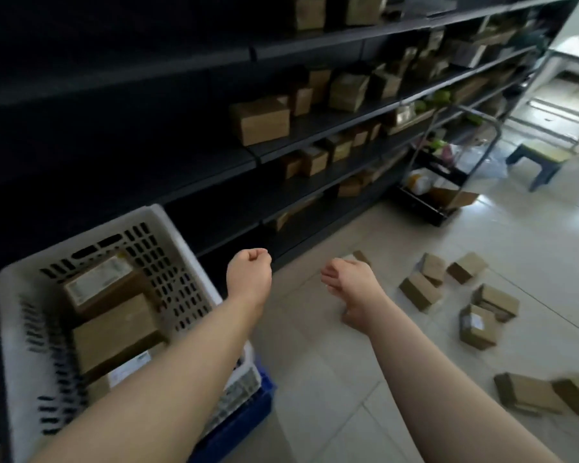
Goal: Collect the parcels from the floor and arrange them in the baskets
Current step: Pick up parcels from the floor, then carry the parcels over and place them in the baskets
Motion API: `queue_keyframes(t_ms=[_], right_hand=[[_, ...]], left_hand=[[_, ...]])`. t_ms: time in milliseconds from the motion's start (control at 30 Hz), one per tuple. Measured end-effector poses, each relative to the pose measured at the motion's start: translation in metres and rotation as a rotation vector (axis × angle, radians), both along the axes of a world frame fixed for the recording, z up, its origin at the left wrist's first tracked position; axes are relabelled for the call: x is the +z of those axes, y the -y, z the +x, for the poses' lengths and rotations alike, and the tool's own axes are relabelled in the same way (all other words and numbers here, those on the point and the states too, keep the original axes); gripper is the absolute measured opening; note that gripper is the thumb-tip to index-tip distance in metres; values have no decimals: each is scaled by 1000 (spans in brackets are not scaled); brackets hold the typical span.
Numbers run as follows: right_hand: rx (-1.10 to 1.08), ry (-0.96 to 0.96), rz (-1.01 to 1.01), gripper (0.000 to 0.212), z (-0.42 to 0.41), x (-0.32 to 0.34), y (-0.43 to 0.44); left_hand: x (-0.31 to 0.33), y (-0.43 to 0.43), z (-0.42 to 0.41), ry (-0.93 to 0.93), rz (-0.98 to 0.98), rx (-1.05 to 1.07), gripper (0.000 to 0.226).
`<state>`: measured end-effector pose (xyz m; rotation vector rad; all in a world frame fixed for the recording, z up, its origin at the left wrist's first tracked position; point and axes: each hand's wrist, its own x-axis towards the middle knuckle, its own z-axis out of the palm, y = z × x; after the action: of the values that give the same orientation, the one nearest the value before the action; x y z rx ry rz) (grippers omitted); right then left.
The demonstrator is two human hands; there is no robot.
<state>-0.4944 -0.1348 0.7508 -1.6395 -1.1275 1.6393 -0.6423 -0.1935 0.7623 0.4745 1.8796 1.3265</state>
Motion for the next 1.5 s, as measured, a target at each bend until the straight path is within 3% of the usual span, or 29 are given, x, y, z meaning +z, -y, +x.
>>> queue_keyframes(t_ms=[300,467,600,767,900,1200,1500], right_hand=[[-244,28,-58,21,245,-5,-61],[-365,-48,-170,32,371,-24,-81],[-522,-59,-178,25,450,-41,-91],[-676,-6,-201,22,530,-62,-123],[-664,-22,-246,33,591,-75,-174],[-824,-16,-298,22,694,-115,-322],[-806,28,-323,16,795,-212,-442]], left_hand=[[-14,-108,227,117,-59,-307,18],[-36,-152,346,146,-106,-494,19],[-52,-183,422,175,-160,-600,21],[-74,-235,498,193,-241,-708,20],[-90,-298,554,229,-287,-767,17],[-128,-462,665,193,-418,-845,17],[-225,-586,761,168,-505,-818,15]])
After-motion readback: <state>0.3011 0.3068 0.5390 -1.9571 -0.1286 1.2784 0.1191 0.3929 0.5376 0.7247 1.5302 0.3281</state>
